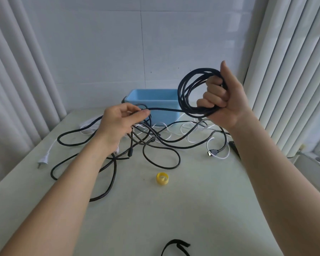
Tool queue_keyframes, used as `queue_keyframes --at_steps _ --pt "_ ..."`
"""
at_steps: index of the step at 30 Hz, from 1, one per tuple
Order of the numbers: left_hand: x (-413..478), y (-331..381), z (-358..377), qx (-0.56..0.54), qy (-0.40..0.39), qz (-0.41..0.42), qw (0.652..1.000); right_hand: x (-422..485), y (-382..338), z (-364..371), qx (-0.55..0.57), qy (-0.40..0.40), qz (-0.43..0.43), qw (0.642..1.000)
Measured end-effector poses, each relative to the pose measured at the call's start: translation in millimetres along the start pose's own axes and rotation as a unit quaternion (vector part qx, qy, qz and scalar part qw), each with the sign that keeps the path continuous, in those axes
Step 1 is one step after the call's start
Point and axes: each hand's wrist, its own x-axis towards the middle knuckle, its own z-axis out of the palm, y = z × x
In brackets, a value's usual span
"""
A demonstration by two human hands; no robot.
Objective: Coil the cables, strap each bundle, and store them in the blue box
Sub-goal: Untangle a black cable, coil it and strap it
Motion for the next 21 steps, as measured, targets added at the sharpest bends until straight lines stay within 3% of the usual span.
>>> queue_keyframes --at_steps 2,4,12,16,19,21 --pt "3.8 -4.4 -13.2 -0.166 -0.035 -0.069 0.983 0.1 2.9 -2.0 -0.003 0.004 0.004 1.000" --pt "7.3 -9.8 -26.1 -0.262 -0.035 -0.101 0.959 -0.5 4.3 -2.4 -0.001 0.008 0.004 1.000" --pt "14.3 -9.5 -8.6 -0.157 0.158 -0.134 0.966 -3.5 14.2 5.8 -0.047 -0.019 0.052 0.997" --pt "11.7 -4.7 -2.3 -0.261 0.164 -0.198 0.930 -6.5 21.3 20.1 -0.201 -0.054 0.100 0.973" --pt "12.4 -1.4 -1.5 -0.319 0.137 -0.211 0.914 -10.9 31.5 39.3 -0.354 -0.088 0.099 0.926" --pt "11.3 5.6 0.7 -0.360 0.109 -0.209 0.903 -10.3 43.4 47.1 -0.451 -0.067 0.074 0.887"
